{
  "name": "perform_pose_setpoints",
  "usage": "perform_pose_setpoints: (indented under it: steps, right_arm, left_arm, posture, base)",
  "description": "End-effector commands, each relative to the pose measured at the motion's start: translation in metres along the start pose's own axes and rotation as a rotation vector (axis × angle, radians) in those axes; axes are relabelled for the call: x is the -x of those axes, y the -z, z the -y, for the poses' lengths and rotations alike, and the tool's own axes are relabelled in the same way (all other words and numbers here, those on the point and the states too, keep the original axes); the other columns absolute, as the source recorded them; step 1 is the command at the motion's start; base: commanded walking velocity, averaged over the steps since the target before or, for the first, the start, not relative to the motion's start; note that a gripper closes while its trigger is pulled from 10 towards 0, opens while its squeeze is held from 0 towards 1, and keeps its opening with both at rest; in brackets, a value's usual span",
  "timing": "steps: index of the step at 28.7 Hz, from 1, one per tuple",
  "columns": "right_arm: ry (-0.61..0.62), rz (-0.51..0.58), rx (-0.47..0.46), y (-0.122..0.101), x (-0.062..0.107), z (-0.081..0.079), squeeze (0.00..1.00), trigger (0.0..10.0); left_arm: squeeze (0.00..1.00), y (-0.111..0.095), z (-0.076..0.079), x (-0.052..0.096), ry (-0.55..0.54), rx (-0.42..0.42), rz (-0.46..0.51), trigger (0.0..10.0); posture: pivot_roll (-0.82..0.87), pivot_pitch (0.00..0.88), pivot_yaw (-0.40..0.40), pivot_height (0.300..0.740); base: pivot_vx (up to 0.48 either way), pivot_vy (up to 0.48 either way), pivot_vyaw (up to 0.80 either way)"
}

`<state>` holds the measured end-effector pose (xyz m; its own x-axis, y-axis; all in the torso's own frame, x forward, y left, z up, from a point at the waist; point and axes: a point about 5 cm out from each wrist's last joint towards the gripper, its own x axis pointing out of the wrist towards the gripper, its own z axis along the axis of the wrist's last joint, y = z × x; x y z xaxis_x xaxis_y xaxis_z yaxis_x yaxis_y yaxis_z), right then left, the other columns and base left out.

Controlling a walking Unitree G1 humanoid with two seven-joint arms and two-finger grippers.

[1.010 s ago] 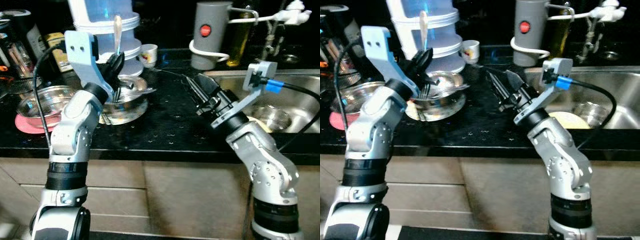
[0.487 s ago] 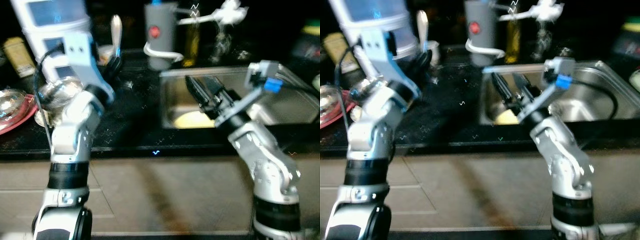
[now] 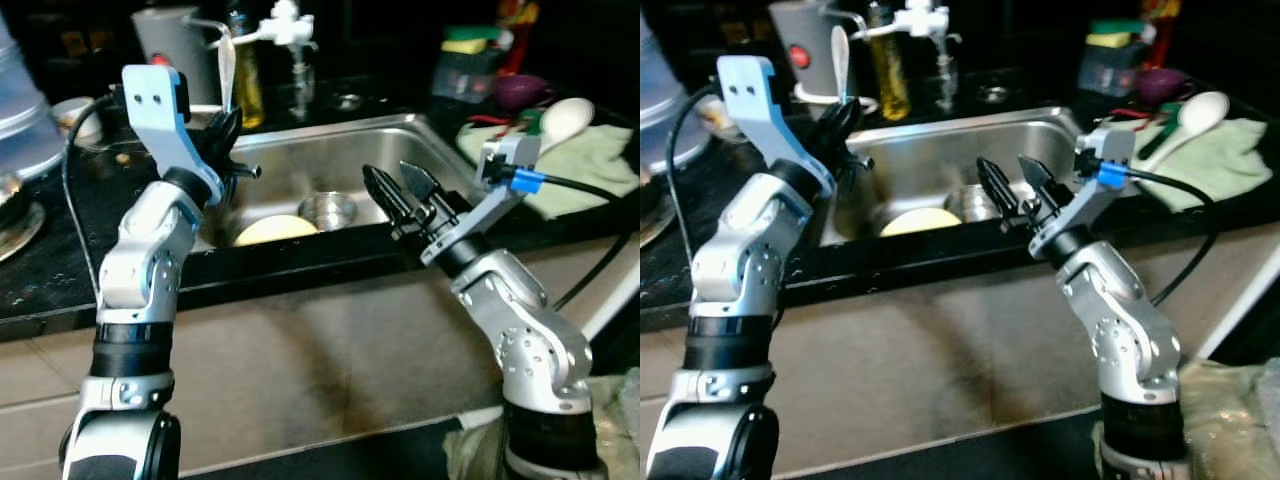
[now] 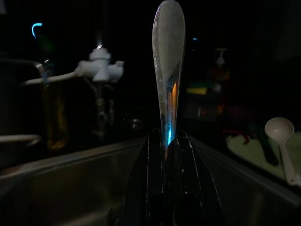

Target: Kitchen organization

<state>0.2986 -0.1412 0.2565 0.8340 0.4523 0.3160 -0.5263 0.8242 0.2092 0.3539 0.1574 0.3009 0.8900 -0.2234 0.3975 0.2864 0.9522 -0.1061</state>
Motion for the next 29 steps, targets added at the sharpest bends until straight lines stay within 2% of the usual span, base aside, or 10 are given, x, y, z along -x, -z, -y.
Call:
perform_pose_setpoints:
  steps: [1, 9, 14, 17, 20, 22, 24, 26, 27, 29]
  right_arm:
    - [-0.026, -0.01, -0.001, 0.003, -0.002, -0.006, 0.0, 10.0]
    - [-0.014, -0.016, 0.015, 0.003, 0.0, -0.003, 0.0, 10.0]
    - [-0.007, -0.024, 0.024, 0.003, 0.0, -0.001, 0.0, 10.0]
    - [0.002, -0.031, 0.034, 0.004, 0.001, 0.0, 0.0, 10.0]
    - [0.008, -0.037, 0.037, 0.004, 0.001, 0.001, 0.0, 10.0]
    - [0.033, -0.048, 0.044, 0.004, 0.004, 0.004, 0.0, 10.0]
    - [0.038, -0.051, 0.046, 0.005, 0.006, 0.005, 0.0, 10.0]
    - [0.042, -0.056, 0.05, 0.005, 0.008, 0.006, 0.0, 10.0]
    - [0.042, -0.056, 0.05, 0.005, 0.008, 0.006, 0.0, 10.0]
    - [0.046, -0.06, 0.052, 0.004, 0.01, 0.006, 0.0, 10.0]
  left_arm:
    - [0.0, 0.004, -0.018, 0.004, -0.07, -0.006, -0.022, 10.0]
    - [0.0, 0.002, -0.041, 0.001, -0.119, -0.056, -0.043, 10.0]
    - [0.0, 0.012, -0.06, -0.001, -0.141, -0.116, -0.115, 10.0]
    - [0.0, 0.022, -0.077, -0.003, -0.174, -0.175, -0.172, 10.0]
    - [0.0, 0.026, -0.083, -0.003, -0.185, -0.186, -0.187, 10.0]
    - [0.0, 0.033, -0.09, -0.002, -0.202, -0.252, -0.214, 10.0]
    - [0.0, 0.033, -0.092, -0.002, -0.208, -0.268, -0.209, 10.0]
    - [0.0, 0.033, -0.096, -0.002, -0.238, -0.349, -0.201, 10.0]
    - [0.0, 0.033, -0.096, -0.002, -0.238, -0.349, -0.201, 10.0]
    - [0.0, 0.033, -0.099, -0.002, -0.243, -0.451, -0.205, 10.0]
  posture:
    - [-0.08, 0.0, 0.037, 0.74]
    - [-0.08, 0.0, 0.037, 0.74]
    - [-0.08, 0.0, 0.036, 0.74]
    - [-0.09, 0.0, 0.04, 0.74]
    - [-0.1, 0.0, 0.043, 0.74]
    - [-0.11, 0.0, 0.044, 0.74]
    - [-0.11, 0.0, 0.044, 0.74]
    - [-0.12, 0.0, 0.047, 0.74]
    - [-0.12, 0.0, 0.047, 0.74]
    - [-0.13, 0.0, 0.05, 0.74]
  base:
    - [0.0, 0.0, 0.0]
    - [0.0, 0.0, 0.0]
    - [0.0, 0.0, 0.0]
    - [0.0, 0.0, 0.0]
    - [0.0, 0.0, 0.0]
    - [0.0, 0.0, 0.0]
    - [0.0, 0.0, 0.0]
    - [0.0, 0.0, 0.0]
    - [0.0, 0.0, 0.0]
    - [0.0, 0.0, 0.0]
